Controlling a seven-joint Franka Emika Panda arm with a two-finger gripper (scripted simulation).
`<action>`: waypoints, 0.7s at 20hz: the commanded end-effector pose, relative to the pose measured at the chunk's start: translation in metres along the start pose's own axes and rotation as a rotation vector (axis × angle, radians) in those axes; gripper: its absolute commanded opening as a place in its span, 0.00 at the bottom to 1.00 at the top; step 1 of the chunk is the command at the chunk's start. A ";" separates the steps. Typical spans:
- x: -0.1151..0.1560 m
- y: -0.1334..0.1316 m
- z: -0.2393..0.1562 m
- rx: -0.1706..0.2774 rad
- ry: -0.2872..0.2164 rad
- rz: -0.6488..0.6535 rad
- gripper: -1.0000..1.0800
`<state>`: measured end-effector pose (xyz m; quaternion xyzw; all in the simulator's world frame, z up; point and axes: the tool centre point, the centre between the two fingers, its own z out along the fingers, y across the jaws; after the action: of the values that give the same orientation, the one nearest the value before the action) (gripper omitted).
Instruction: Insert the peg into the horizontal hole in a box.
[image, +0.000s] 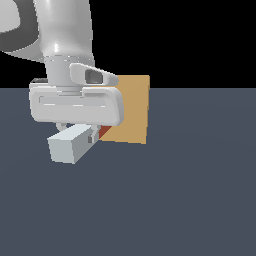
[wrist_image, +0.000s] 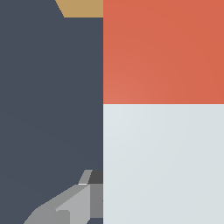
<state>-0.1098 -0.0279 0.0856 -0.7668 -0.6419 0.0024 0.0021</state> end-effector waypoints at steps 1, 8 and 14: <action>0.001 0.004 -0.004 -0.010 0.003 -0.001 0.00; 0.004 0.002 -0.002 -0.005 0.002 -0.001 0.00; 0.028 0.001 -0.002 -0.006 0.002 -0.001 0.00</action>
<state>-0.1063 -0.0089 0.0858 -0.7668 -0.6418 0.0019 0.0020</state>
